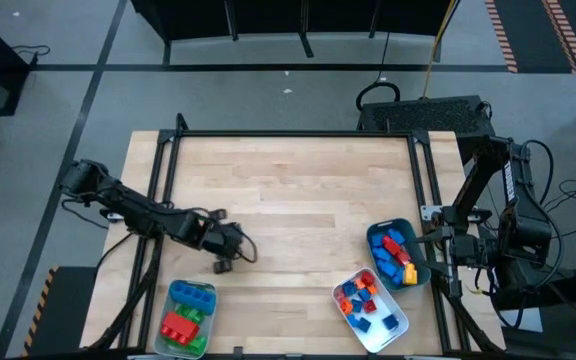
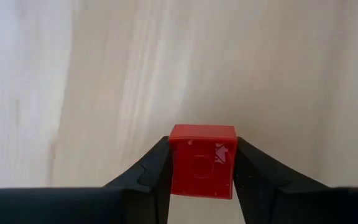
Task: Sort blocks by size
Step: Put the small square red game piece into the white bin
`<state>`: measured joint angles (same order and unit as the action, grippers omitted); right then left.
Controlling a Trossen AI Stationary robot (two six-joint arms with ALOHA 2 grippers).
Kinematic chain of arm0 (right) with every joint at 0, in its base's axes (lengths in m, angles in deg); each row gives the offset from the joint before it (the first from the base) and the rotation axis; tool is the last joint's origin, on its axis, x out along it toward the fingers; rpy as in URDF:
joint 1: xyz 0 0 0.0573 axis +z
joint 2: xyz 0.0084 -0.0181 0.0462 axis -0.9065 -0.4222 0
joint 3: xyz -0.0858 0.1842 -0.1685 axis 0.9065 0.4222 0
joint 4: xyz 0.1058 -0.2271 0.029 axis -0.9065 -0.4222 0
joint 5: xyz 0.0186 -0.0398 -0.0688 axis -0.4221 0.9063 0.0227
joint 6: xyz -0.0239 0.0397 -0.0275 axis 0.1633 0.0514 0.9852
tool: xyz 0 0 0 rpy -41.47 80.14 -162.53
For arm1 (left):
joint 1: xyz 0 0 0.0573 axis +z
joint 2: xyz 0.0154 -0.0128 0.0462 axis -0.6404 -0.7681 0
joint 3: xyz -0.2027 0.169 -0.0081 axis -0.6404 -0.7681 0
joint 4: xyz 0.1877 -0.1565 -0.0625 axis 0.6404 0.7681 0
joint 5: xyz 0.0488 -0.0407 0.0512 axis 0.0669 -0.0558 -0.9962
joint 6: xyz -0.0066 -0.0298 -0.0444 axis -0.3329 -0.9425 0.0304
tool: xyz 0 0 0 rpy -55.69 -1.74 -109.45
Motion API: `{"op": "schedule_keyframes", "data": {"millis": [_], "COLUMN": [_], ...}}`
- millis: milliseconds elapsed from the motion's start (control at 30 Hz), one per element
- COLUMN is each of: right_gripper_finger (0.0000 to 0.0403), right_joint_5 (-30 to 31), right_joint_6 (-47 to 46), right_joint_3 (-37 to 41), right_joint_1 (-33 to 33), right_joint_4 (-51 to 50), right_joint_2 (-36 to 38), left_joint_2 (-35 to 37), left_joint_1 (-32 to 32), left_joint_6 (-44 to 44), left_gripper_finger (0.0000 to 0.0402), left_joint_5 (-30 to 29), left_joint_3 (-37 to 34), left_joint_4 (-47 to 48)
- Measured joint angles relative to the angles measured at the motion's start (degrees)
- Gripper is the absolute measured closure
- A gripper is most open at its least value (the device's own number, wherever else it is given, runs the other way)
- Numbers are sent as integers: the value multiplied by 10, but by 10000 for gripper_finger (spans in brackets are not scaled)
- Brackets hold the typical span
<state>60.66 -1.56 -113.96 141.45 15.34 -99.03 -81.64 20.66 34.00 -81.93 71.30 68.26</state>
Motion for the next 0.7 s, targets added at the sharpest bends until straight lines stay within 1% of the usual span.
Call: {"op": "schedule_keyframes", "data": {"millis": [67, 100, 233, 300, 367, 400, 433, 500, 633, 700], "right_gripper_finger": [232, 232, 232, 232, 232, 232, 232, 232, 232, 232], "right_joint_5": [0, 0, 0, 0, 0, 0, 0, -1, -2, -2], "right_joint_6": [-1, -1, -1, -2, -3, -3, -3, -3, -3, -3], "right_joint_3": [0, 0, 0, 0, 0, 0, 0, 0, 0, 0], "right_joint_1": [0, 0, 0, 0, 0, 0, 0, 0, 0, 0], "right_joint_4": [0, 0, 0, 1, 5, 8, 11, 16, 23, 26], "right_joint_2": [0, 0, 0, 0, 0, 0, 0, 0, 0, 0], "left_joint_2": [0, 0, -3, -20, -46, -65, -87, -132, -238, -286], "left_joint_1": [0, 0, 0, 3, 8, 11, 16, 23, 27, 26], "left_joint_6": [23, 43, 166, 235, 282, 297, 303, 305, 299, 302], "left_gripper_finger": [269, 269, 269, 269, 269, 269, 269, 269, 269, 269], "left_joint_5": [-24, -38, -90, -97, -90, -84, -75, -59, -31, 3], "left_joint_3": [17, 22, 25, 27, 28, 35, 47, 80, 176, 230], "left_joint_4": [-92, -154, -433, -577, -684, -721, -746, -752, -749, -752]}}
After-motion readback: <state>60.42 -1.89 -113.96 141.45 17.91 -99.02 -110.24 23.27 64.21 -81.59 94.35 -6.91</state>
